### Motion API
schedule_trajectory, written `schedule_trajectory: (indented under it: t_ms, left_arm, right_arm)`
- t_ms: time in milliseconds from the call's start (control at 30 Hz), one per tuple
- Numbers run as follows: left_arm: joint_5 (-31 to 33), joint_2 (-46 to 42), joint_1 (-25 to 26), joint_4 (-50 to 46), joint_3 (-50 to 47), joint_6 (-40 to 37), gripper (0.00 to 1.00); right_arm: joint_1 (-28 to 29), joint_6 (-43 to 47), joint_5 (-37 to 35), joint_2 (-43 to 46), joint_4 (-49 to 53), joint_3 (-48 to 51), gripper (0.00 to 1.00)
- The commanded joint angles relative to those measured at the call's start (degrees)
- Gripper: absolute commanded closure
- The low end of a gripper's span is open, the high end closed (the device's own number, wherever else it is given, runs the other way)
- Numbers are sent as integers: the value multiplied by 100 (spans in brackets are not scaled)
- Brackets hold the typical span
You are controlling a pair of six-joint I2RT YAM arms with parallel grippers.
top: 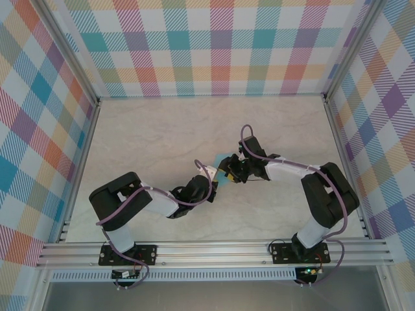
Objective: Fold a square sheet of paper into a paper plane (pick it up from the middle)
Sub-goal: Fourth fold the wing at the center of the table.
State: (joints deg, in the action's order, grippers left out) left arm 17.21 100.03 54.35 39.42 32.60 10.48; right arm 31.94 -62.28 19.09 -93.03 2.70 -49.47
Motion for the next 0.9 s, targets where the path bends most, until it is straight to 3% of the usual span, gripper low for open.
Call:
schedule_trajectory:
  t_ms: [0, 267, 700, 867]
  left_arm:
    - [-14, 84, 50, 157, -118, 391, 89]
    - [-660, 22, -177, 55, -131, 1234, 93]
    - [-2049, -142, -867, 86, -149, 2760, 97]
    - [-2291, -40, -994, 245, -188, 3088, 98]
  right_arm:
    - [9, 679, -210, 375, -48, 82, 53]
    - [-74, 1339, -306, 569, -456, 496, 52]
    - [-115, 1551, -95, -142, -538, 261, 59]
    - [-127, 1589, 79, -442, -533, 81, 60]
